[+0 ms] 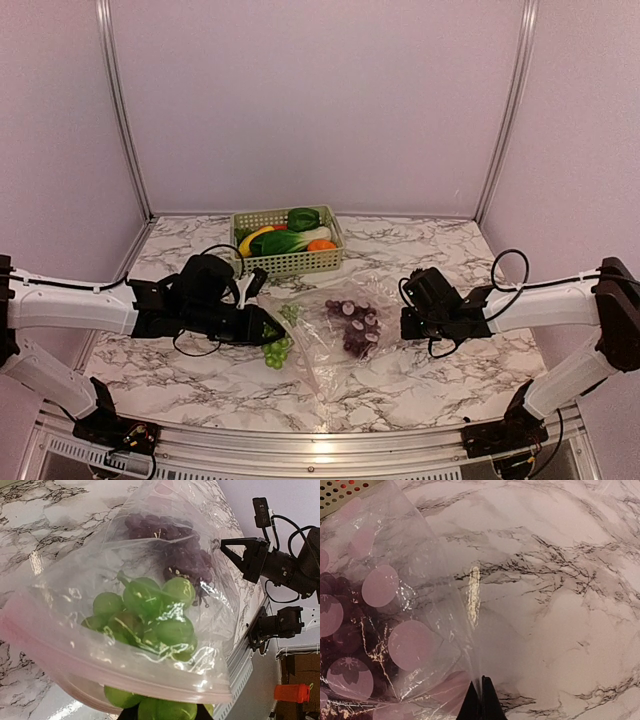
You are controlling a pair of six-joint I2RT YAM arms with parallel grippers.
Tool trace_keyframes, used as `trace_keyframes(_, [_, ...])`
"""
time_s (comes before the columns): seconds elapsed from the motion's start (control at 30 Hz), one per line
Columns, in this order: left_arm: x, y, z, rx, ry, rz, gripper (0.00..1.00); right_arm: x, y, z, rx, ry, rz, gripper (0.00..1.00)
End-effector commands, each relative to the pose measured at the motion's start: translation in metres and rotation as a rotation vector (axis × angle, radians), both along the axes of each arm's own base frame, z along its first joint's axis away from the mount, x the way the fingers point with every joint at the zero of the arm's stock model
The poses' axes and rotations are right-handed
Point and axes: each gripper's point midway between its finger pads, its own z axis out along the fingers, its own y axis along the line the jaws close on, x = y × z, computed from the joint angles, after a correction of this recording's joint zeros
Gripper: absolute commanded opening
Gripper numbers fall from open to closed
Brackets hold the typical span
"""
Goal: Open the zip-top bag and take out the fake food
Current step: Pick up the fake fruit from the zipper food storage bag, then place the fake fruit in the bin.
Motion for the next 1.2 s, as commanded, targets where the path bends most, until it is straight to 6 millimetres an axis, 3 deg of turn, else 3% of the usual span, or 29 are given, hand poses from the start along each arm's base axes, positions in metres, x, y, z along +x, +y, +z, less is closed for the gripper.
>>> trace_keyframes(0.0, [-0.021, 0.016, -0.005, 0.021, 0.044, -0.047, 0.25, 0.006, 0.006, 0.01, 0.012, -0.02, -0.008, 0.0])
trace_keyframes(0.13, [-0.034, 0.028, -0.003, 0.023, 0.058, -0.059, 0.25, 0.007, 0.009, 0.013, 0.019, -0.021, 0.004, 0.0])
trace_keyframes(0.4, [-0.042, 0.059, 0.015, 0.053, 0.043, 0.009, 0.25, 0.006, 0.014, 0.016, 0.035, -0.02, 0.021, 0.02])
trace_keyframes(0.6, [-0.04, 0.074, 0.043, 0.019, -0.006, 0.079, 0.26, 0.006, 0.016, 0.018, 0.043, -0.022, 0.028, 0.02])
trace_keyframes(0.73, [-0.026, 0.081, 0.074, -0.016, -0.087, 0.153, 0.25, 0.006, 0.017, 0.02, 0.049, -0.026, 0.035, 0.02])
trace_keyframes(0.93, [0.009, 0.087, 0.105, -0.025, -0.185, 0.257, 0.25, 0.005, 0.019, 0.023, 0.052, -0.027, 0.042, 0.02])
trace_keyframes(1.17, [0.082, 0.086, 0.121, 0.026, -0.293, 0.344, 0.25, 0.001, 0.021, 0.03, 0.089, -0.052, 0.043, 0.05])
